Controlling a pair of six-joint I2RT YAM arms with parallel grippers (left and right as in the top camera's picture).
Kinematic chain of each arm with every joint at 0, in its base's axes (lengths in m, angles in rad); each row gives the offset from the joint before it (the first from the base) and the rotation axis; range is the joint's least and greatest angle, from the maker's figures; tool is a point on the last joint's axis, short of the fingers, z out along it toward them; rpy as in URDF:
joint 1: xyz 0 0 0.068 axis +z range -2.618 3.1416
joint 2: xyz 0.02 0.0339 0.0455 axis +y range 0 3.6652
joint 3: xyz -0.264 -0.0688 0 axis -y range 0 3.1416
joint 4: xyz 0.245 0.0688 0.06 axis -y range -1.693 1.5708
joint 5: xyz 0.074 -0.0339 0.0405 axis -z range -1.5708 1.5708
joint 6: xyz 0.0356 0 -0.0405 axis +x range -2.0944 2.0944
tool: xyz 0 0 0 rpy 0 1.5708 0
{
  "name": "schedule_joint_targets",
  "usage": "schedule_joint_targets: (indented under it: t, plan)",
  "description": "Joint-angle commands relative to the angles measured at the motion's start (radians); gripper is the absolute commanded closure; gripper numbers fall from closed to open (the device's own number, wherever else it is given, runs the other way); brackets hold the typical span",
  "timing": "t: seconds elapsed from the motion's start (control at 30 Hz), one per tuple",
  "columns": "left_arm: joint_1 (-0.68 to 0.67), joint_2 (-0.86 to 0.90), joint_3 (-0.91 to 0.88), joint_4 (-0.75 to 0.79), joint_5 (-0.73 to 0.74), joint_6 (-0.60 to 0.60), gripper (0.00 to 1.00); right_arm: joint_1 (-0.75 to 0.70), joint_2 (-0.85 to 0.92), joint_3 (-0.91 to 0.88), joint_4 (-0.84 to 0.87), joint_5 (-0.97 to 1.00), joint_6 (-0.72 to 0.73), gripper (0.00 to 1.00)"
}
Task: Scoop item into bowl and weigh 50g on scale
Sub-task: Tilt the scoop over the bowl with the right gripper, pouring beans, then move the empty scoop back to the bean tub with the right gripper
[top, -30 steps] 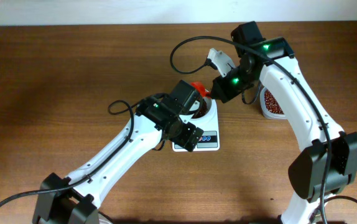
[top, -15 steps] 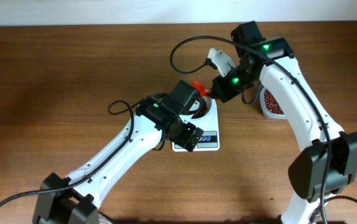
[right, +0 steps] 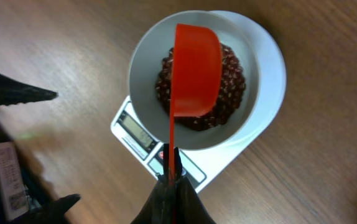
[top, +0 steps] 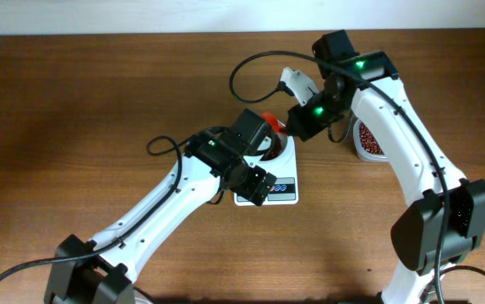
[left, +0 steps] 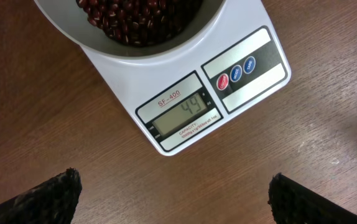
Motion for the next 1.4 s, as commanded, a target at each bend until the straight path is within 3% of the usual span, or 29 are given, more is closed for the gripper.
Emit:
schedule_joint_targets:
  t: [0.0,0.03,0.07,0.53,1.27,1.37]
  plan:
    - [0.0,0.009,-0.004,0.002,-0.007,0.009,0.01,0.015,-0.014,0.024,0.022,0.048,0.008,0.96]
    - [0.0,0.009,-0.004,0.002,-0.007,0.009,0.01,0.02,-0.014,0.024,0.013,0.037,-0.041,0.96]
    - [0.0,0.009,-0.004,0.002,-0.007,0.009,0.01,0.02,-0.014,0.024,0.019,0.076,0.03,0.96]
    - [0.0,0.009,-0.004,0.002,-0.007,0.009,0.01,-0.008,-0.014,0.024,0.018,-0.054,0.042,0.96]
    - [0.0,0.009,-0.004,0.002,-0.007,0.009,0.01,-0.008,-0.014,0.024,0.018,-0.054,0.056,0.96]
    - [0.0,0.009,-0.004,0.002,-0.007,0.009,0.01,-0.034,-0.014,0.024,0.018,-0.166,0.069,0.96]
